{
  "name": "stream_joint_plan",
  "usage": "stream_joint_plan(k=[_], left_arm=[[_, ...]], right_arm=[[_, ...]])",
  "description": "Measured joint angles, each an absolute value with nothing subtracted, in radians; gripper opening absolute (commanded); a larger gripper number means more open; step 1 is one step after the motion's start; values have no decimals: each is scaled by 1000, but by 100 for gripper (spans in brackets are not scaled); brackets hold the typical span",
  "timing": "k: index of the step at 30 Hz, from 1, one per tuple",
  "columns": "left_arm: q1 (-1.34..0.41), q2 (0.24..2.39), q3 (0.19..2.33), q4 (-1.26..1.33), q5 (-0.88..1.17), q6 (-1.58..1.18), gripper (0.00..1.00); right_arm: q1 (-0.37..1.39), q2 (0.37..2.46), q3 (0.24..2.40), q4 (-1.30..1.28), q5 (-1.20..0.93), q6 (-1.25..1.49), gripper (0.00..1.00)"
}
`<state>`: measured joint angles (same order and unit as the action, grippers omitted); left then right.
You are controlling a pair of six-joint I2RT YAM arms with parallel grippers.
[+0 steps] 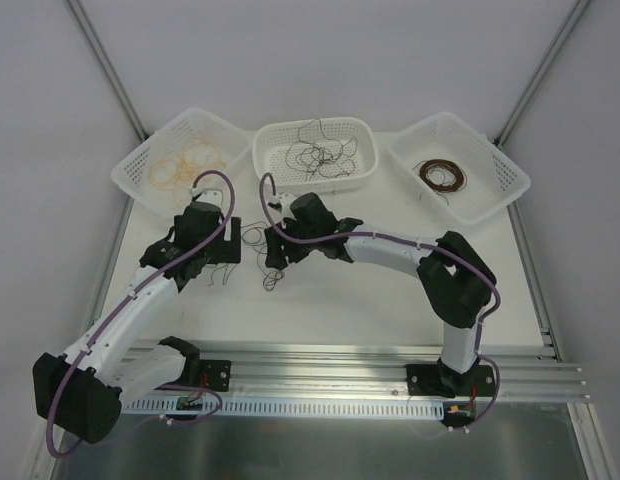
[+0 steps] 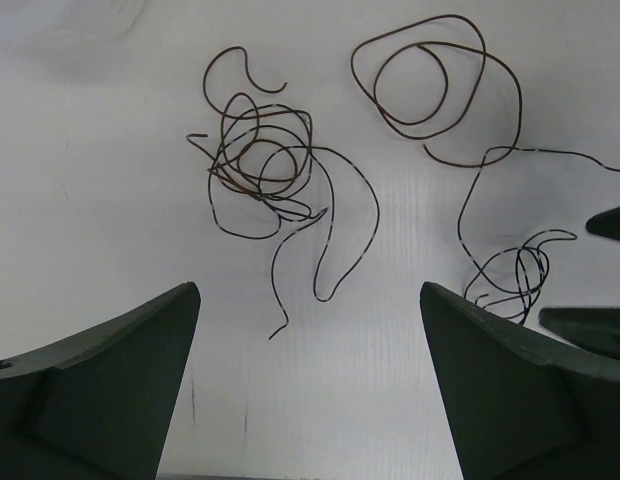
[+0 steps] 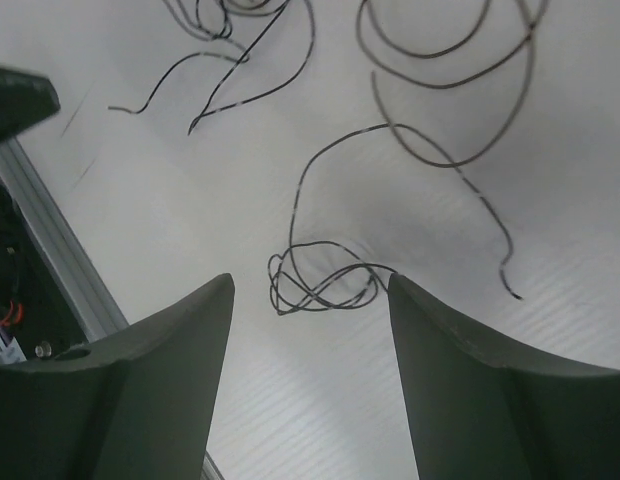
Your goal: Untangle the cables
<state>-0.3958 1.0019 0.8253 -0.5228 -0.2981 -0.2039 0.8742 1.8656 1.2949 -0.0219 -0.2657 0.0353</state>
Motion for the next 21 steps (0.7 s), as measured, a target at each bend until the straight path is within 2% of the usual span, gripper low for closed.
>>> stream_joint_plan(k=[6,9,12,13,15,16,19,21], left_arm=[[-327,978,825,-524,-324,-230,94],[-305,970,825,-524,-324,-238,94],[-294,967,825,-524,-323,-244,94],[-293,967,825,-524,-322,-245,94],[-293,967,825,-524,-315,-246,94],[-293,967,825,-524,-313,-246,94],[-293,967,825,-524,-290,-246,94],[-293,967,825,-524,-262,-245,94]], right_arm=[[945,1978,1320,12,-306,-4,62],[946,2024,1326,26,-308,-6,56],[946,2050,1326,29,-310,-10,41],[945,2052,1326,34,-312,-10,30],[945,2053,1326,41,-311,-12,20],[945,2053,1326,45,-308,-12,11],[944,2028,1301,56,-289,-11,0],[941,1986,1272,48,-271,-11,1]])
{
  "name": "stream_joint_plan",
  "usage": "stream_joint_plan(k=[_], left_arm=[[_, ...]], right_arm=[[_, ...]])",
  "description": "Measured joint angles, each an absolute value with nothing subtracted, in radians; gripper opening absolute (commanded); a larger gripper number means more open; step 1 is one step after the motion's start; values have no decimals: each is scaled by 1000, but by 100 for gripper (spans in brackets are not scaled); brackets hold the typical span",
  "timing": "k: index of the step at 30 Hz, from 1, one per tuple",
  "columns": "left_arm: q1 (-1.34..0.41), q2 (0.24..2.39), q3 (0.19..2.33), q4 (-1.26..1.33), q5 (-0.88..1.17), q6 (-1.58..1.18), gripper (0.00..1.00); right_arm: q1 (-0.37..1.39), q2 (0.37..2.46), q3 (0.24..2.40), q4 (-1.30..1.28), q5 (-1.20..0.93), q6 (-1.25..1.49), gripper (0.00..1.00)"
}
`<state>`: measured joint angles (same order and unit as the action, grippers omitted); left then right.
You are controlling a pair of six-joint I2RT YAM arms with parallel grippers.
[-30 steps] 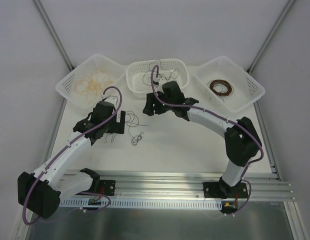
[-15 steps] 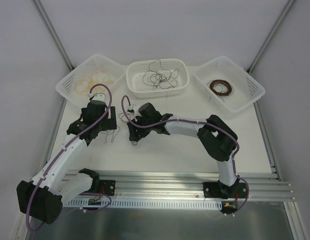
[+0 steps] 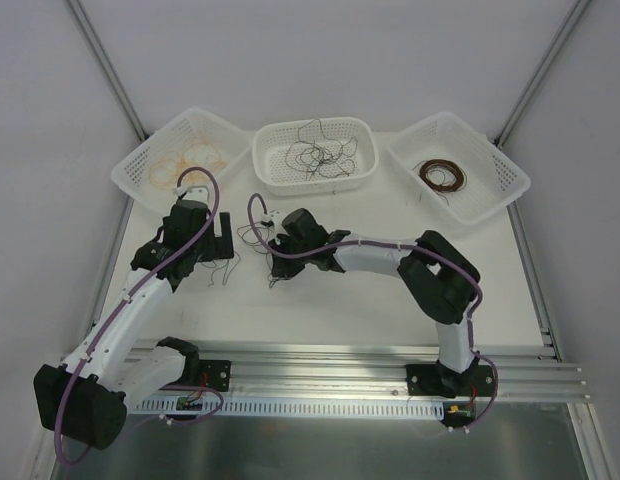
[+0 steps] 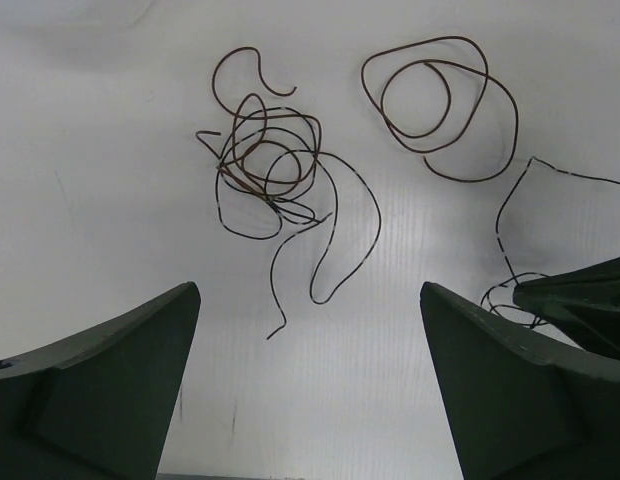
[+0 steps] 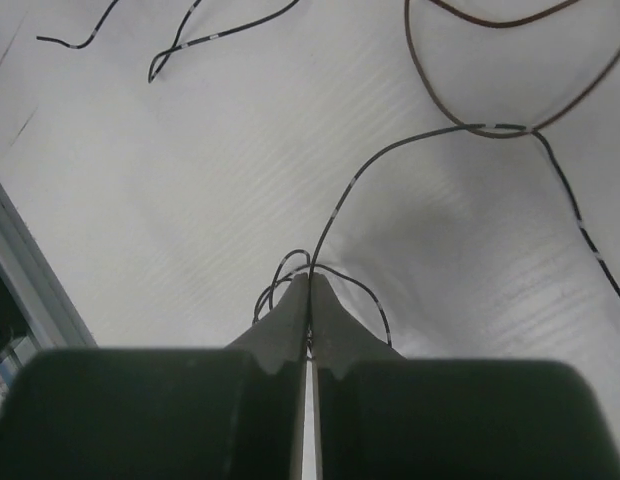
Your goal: Untangle the cables
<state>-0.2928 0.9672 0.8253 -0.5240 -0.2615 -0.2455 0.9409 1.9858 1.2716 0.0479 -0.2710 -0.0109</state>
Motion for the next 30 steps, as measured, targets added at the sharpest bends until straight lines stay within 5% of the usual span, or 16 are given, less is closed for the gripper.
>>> stream_joint_plan(k=[9,13,30], left_arm=[[-305,946,801,-480,-5,-299,88],[-440,888,736,-384,70,-353,87],[-874,933,574,61,-118,-197,70]], right_arm=[[892,1699,1190,17,-166,53,0],[880,1627,1184,-28,-141,116,1],[844,1446,1098,-154,-195,314,1]])
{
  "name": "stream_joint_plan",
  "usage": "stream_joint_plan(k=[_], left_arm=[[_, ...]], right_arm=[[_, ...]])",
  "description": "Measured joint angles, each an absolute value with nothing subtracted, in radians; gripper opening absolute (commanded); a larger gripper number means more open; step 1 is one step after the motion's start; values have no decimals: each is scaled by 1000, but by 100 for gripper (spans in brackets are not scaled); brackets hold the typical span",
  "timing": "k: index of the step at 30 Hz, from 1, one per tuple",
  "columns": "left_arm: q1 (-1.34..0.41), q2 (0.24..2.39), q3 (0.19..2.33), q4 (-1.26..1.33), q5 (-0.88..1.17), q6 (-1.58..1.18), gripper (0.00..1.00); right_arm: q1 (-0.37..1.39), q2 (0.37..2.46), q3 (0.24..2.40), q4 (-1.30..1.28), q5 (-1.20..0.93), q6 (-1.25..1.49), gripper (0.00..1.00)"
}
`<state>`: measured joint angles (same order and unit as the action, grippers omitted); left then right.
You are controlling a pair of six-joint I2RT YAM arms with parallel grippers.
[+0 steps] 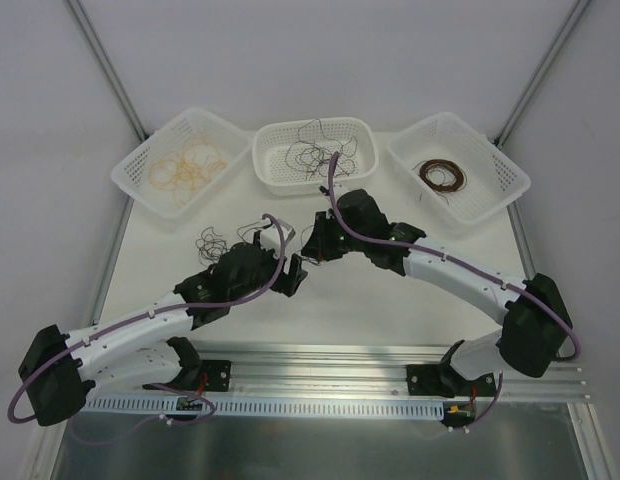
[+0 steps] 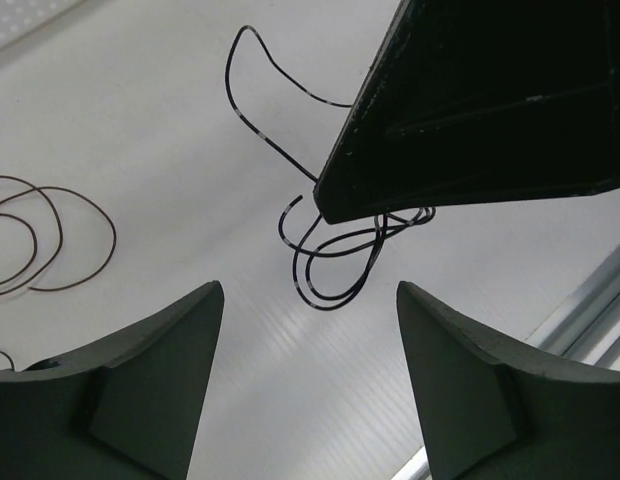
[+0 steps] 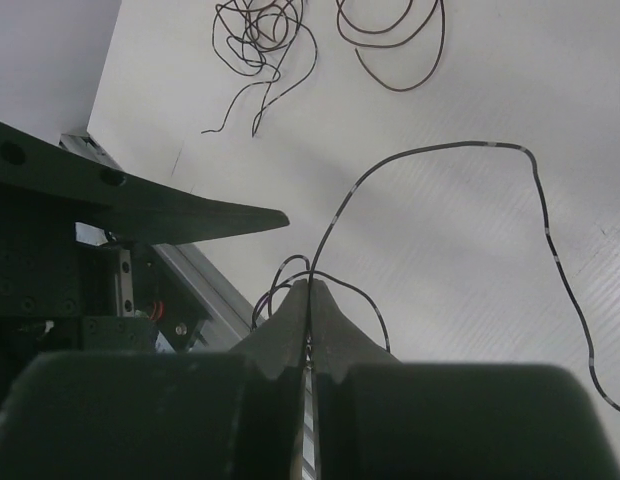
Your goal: Untangle the cables
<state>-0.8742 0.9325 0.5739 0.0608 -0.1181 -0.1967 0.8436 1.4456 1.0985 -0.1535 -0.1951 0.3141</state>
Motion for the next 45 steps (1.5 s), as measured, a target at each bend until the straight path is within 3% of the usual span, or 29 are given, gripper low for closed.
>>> stream_joint_plan(k=[4,8,9,12,19,29,38,45], left_arm=[[-907,989,577,109,-162,-158,60],[-918,1032,584,138,-192,-135,35],[-918,1038,585,143,-194,-132,22],[-918,1040,586,158,-203,-132,0],[-918,1019,582,178,-223,-163,0],[-899,922,533,139,-304,-382,0],[-578,995,460,-114,-261,-668,0],[-568,1000,468,-185,-171,-706,26]], right_arm=[[844,1429,1089,-155,-197,323,1],[843,1424,1065,-157,-198,329,0],[843,1424,1060,-159,-198,329,1],[843,1419,1044,-165,-194,329,1],[809,1378,1015,-171,-178,328,1],[558,1224,937,-207,-192,321,1],[328,1040,935,-277,-161,254,1],[307,1025,991,-312,-190,186,1]])
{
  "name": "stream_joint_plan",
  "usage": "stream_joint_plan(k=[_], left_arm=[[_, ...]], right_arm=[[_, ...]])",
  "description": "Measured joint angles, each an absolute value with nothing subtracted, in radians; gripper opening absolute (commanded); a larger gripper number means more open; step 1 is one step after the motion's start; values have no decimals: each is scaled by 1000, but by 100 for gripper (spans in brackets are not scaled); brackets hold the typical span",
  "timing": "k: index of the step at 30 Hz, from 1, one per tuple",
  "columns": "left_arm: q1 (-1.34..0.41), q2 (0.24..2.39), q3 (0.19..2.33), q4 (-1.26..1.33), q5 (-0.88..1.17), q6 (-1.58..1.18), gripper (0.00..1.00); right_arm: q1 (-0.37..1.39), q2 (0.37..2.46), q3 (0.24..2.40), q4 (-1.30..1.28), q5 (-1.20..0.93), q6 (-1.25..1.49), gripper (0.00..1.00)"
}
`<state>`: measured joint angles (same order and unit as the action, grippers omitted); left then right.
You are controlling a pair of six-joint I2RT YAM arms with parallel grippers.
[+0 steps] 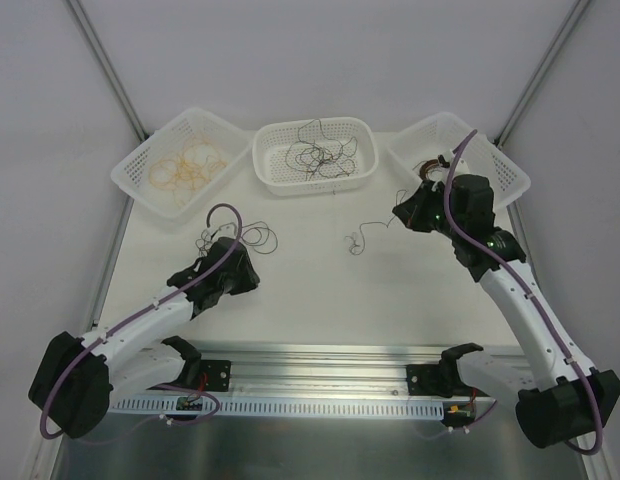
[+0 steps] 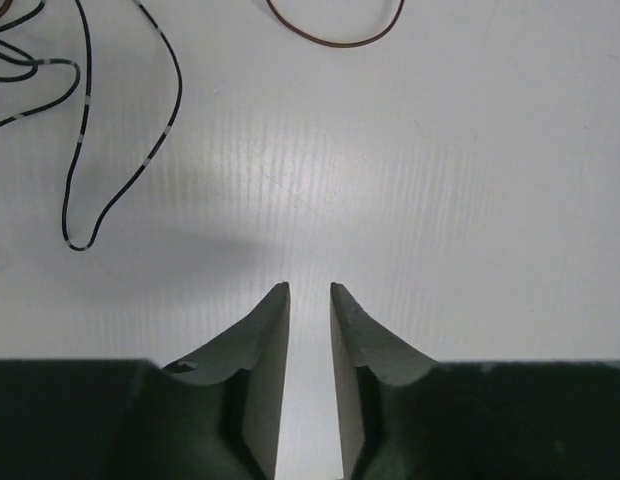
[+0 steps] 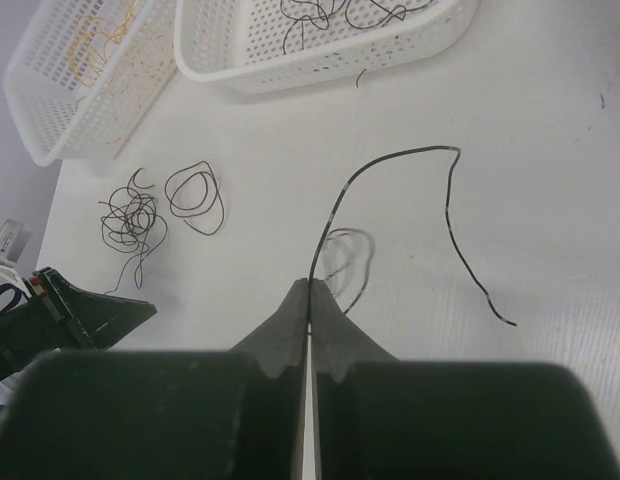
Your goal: Untangle the cables
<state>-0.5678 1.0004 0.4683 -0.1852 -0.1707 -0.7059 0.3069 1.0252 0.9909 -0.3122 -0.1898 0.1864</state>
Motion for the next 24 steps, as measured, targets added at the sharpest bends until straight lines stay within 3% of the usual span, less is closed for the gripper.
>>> stream_joint_plan(k=[4,5,8,12,24], left_arm=[[-567,1000,553,-239,-131,-679,47],[-566,1000,579,-252,-126,-669,59],[-554,1000,668,-295,-103,-629,78],[-524,1000,785,-371,-94,-550,99],[-430,1000,882,-526,-220,-311,99]], right_arm=[[307,1061,1052,-313,-197,161,1],[307,1073,1070,-312,-200,155,0],[307,1113,1120,-295,-223,146,1],[307,1193,1195,-257,-251,143,1],[308,1560,1534,-85,-289,183,1]])
